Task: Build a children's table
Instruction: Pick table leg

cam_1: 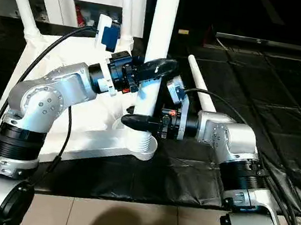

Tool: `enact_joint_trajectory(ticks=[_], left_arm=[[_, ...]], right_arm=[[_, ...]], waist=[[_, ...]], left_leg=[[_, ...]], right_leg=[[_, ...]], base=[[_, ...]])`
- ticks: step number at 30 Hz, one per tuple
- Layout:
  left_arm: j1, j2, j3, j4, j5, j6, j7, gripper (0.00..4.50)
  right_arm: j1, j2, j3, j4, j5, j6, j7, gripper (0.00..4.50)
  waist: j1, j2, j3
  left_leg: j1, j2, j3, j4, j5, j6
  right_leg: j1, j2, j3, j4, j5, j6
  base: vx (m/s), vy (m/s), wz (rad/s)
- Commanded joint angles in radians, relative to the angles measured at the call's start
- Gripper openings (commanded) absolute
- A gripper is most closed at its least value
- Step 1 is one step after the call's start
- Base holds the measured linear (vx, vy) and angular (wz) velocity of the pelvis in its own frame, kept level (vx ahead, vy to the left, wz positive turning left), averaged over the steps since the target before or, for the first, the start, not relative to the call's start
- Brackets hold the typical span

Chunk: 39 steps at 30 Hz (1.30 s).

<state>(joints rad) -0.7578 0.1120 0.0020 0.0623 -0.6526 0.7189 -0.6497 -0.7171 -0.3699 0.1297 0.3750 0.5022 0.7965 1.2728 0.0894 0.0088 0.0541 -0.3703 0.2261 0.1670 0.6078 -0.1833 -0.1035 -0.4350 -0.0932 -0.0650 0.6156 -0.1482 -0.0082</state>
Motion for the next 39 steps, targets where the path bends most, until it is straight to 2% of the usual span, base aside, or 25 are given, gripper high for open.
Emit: enact_joint_trajectory(ticks=[1,3,5,9,10,14,16,18,23,26,27,29,30,33,36,38,39], left_arm=[[-0.032,0.004,-0.007,-0.021,-0.008,0.007,-0.014,1.82],[-0.032,0.003,-0.008,-0.022,-0.009,0.008,-0.014,1.82],[-0.033,0.002,-0.008,-0.022,-0.008,0.009,-0.013,1.82],[-0.039,-0.012,-0.002,-0.021,-0.003,0.015,0.021,1.82],[-0.041,-0.016,0.004,-0.023,-0.014,0.021,0.022,2.38],[-0.045,-0.024,0.008,-0.053,-0.034,0.019,0.015,2.54],[-0.047,-0.032,0.002,-0.075,-0.034,0.009,0.018,2.86],[-0.047,-0.040,0.003,-0.089,-0.046,0.004,0.011,2.96],[-0.045,-0.053,0.005,-0.127,-0.055,-0.006,0.006,2.96],[-0.058,-0.064,0.058,-0.131,-0.076,-0.032,0.037,2.96],[-0.059,-0.061,0.074,-0.131,-0.076,-0.042,0.044,2.96],[-0.052,-0.042,0.100,-0.130,-0.073,-0.051,0.050,2.96],[-0.034,-0.012,0.119,-0.138,-0.074,-0.041,0.044,2.96],[0.011,0.046,0.128,-0.167,-0.074,-0.010,0.009,2.96],[0.095,0.135,0.085,-0.218,-0.051,0.030,-0.058,2.96],[0.137,0.188,0.039,-0.234,-0.020,0.035,-0.090,2.96],[0.176,0.238,-0.010,-0.240,0.021,0.028,-0.118,2.96]], right_arm=[[0.002,-0.011,-0.013,-0.002,0.001,0.005,-0.009,2.47],[0.002,-0.009,-0.016,0.000,-0.001,0.002,-0.014,2.43],[0.002,-0.006,-0.018,0.002,-0.003,0.000,-0.019,2.17],[-0.008,0.012,-0.040,0.036,-0.011,-0.017,-0.074,2.09],[-0.007,0.014,-0.042,0.036,-0.013,-0.024,-0.078,2.03],[-0.002,0.023,-0.043,0.033,-0.019,-0.035,-0.095,2.01],[0.000,0.046,-0.065,0.040,-0.027,-0.059,-0.153,1.96],[-0.005,0.052,-0.067,0.045,-0.027,-0.043,-0.176,1.94],[0.004,0.065,-0.067,0.050,-0.040,-0.099,-0.197,1.94],[0.012,0.073,-0.078,0.056,-0.045,-0.114,-0.223,1.94],[0.017,0.084,-0.093,0.059,-0.047,-0.142,-0.245,1.94],[0.020,0.092,-0.099,0.078,-0.071,-0.175,-0.296,1.93],[0.034,0.096,-0.100,0.085,-0.092,-0.228,-0.327,1.92],[0.054,0.103,-0.111,0.087,-0.103,-0.267,-0.361,1.91],[0.082,0.113,-0.123,0.091,-0.129,-0.331,-0.402,1.91],[0.097,0.121,-0.134,0.082,-0.134,-0.340,-0.430,1.91],[0.116,0.125,-0.134,0.065,-0.144,-0.355,-0.448,1.91]], waist=[[0.002,-0.007,-0.085],[0.002,-0.007,-0.085],[0.002,-0.007,-0.086],[0.001,-0.009,-0.085],[0.001,-0.007,-0.085],[0.002,-0.008,-0.085],[0.001,-0.008,-0.085],[0.001,-0.006,-0.085],[0.000,-0.006,-0.085],[-0.001,-0.008,-0.084],[0.000,-0.008,-0.085],[0.000,-0.008,-0.086],[-0.001,-0.009,-0.085],[-0.007,-0.007,-0.082],[-0.014,-0.001,-0.082],[-0.014,0.002,-0.083],[-0.015,0.006,-0.082]], left_leg=[[0.000,-0.017,0.017,-0.055,-0.111,0.048],[0.000,-0.017,0.016,-0.055,-0.112,0.047],[0.000,-0.016,0.017,-0.055,-0.110,0.047],[0.000,-0.018,0.017,-0.055,-0.114,0.044],[0.000,-0.017,0.017,-0.055,-0.113,0.043],[0.001,-0.017,0.017,-0.055,-0.107,0.043],[-0.002,-0.017,0.017,-0.056,-0.105,0.041],[0.000,-0.018,0.017,-0.056,-0.109,0.040],[0.000,-0.017,0.018,-0.056,-0.116,0.039],[-0.001,-0.019,0.018,-0.055,-0.113,0.039],[-0.001,-0.018,0.017,-0.056,-0.110,0.035],[0.002,-0.017,0.019,-0.055,-0.105,0.029],[-0.001,-0.019,0.018,-0.056,-0.111,0.028],[-0.002,-0.021,0.019,-0.057,-0.114,0.028],[0.001,-0.018,0.019,-0.060,-0.119,0.025],[0.006,-0.017,0.018,-0.060,-0.124,0.022],[0.008,-0.016,0.017,-0.063,-0.138,0.020]], right_leg=[[0.084,-0.017,0.021,-0.057,-0.131,-0.238],[0.084,-0.017,0.021,-0.057,-0.133,-0.238],[0.084,-0.018,0.021,-0.057,-0.130,-0.239],[0.084,-0.018,0.021,-0.058,-0.143,-0.234],[0.084,-0.018,0.021,-0.058,-0.145,-0.233],[0.083,-0.018,0.022,-0.057,-0.134,-0.235],[0.083,-0.020,0.022,-0.056,-0.135,-0.235],[0.083,-0.017,0.021,-0.057,-0.140,-0.233],[0.083,-0.018,0.022,-0.058,-0.144,-0.230],[0.083,-0.017,0.022,-0.059,-0.141,-0.230],[0.084,-0.019,0.022,-0.058,-0.143,-0.233],[0.080,-0.019,0.023,-0.057,-0.135,-0.239],[0.082,-0.018,0.021,-0.057,-0.142,-0.235],[0.083,-0.016,0.021,-0.060,-0.186,-0.201],[0.077,-0.014,0.021,-0.059,-0.197,-0.192],[0.074,-0.014,0.022,-0.058,-0.181,-0.199],[0.072,-0.012,0.021,-0.058,-0.188,-0.200]], base=[[0.000,0.000,0.00],[0.000,0.000,0.00],[0.000,0.000,0.00],[0.000,0.000,0.00],[0.000,0.000,0.00],[0.000,0.000,0.00],[0.000,0.000,0.00],[0.000,0.000,0.00],[0.000,0.000,0.00],[0.000,0.000,0.00],[0.000,0.000,0.00],[0.000,0.000,0.00],[0.000,0.000,0.00],[0.000,0.000,0.00],[0.000,0.000,0.00],[0.000,0.000,0.00],[0.000,0.000,0.00]])
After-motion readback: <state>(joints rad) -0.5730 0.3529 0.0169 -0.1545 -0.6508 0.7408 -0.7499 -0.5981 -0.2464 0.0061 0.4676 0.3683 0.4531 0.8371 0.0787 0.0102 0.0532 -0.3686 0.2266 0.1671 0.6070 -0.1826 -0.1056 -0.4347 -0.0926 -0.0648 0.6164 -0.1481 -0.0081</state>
